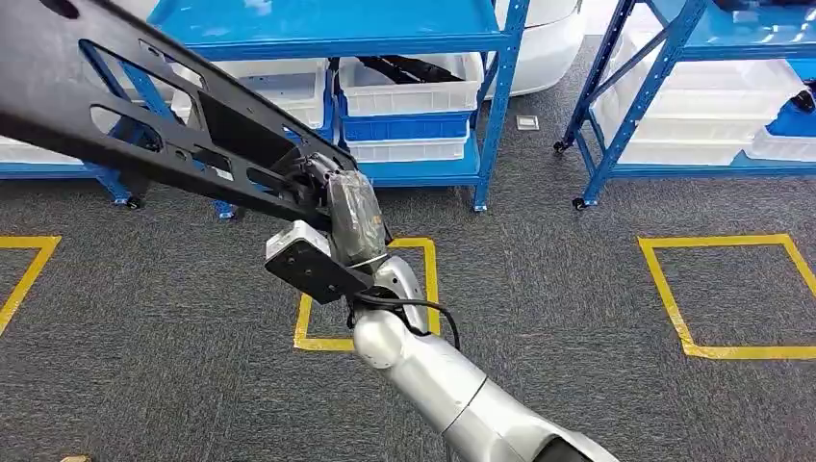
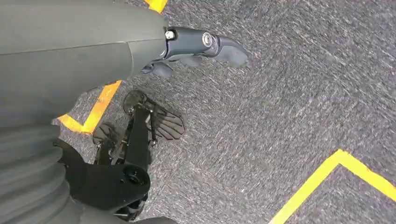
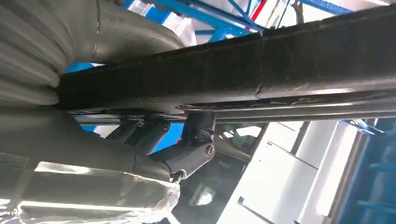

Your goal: Take the parts from the cabinet and place them on the table.

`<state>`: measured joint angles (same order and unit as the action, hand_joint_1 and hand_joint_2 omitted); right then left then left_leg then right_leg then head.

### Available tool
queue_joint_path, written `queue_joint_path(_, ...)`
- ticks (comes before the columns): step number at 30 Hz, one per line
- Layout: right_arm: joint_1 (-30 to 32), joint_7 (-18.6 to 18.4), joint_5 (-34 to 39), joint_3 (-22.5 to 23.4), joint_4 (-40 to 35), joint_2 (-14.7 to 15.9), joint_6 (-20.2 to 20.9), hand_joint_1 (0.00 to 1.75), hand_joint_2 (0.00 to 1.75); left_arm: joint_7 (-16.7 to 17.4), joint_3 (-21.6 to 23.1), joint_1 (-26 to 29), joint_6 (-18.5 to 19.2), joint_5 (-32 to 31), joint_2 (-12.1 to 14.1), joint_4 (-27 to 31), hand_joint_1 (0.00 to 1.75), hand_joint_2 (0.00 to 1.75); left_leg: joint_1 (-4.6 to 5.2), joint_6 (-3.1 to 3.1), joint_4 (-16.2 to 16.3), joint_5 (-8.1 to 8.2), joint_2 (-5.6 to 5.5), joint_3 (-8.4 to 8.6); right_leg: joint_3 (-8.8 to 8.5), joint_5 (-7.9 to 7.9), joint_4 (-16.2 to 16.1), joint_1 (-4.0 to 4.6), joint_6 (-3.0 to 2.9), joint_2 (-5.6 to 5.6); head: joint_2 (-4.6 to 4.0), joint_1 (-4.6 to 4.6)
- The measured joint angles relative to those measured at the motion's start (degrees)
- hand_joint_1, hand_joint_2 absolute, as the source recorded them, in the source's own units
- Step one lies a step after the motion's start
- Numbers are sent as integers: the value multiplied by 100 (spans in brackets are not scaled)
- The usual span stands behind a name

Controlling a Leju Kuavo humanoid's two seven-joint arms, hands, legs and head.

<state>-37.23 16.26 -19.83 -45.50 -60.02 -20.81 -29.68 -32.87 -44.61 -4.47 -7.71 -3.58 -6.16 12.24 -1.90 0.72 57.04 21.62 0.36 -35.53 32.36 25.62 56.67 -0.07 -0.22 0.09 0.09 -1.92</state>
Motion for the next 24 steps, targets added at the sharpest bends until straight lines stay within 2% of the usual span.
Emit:
queue_joint_path(5,88,28,-179,223,-9,28,-2,175,175,13,11,0,17,-63,-2,-2,0,175,0,-47,-3,-20,1,-14,16,-13,2,6,-19,-2,0,0)
queue_joint_path(10,212,63,-282,469,-85,70,35,175,175,55,35,-1,17,-107,-4,-2,0,175,4,-57,-2,-27,1,-32,31,-27,2,5,-37,-4,0,2)
queue_joint_path(19,318,206,-341,645,-90,74,190,175,175,46,35,0,48,-61,-4,-2,0,175,8,-71,0,-37,0,-46,42,-38,2,-3,-26,-5,0,2)
queue_joint_path(21,341,260,-328,680,-90,66,265,175,175,46,31,0,-6,-42,-4,-2,0,175,8,-72,0,-38,0,-46,41,-39,2,-3,-27,-6,0,2)
queue_joint_path(24,331,330,32,660,-77,24,243,175,175,190,-6,2,-288,32,-2,-2,0,175,7,-74,-1,-40,0,-49,45,-48,2,-2,-40,-7,0,2)
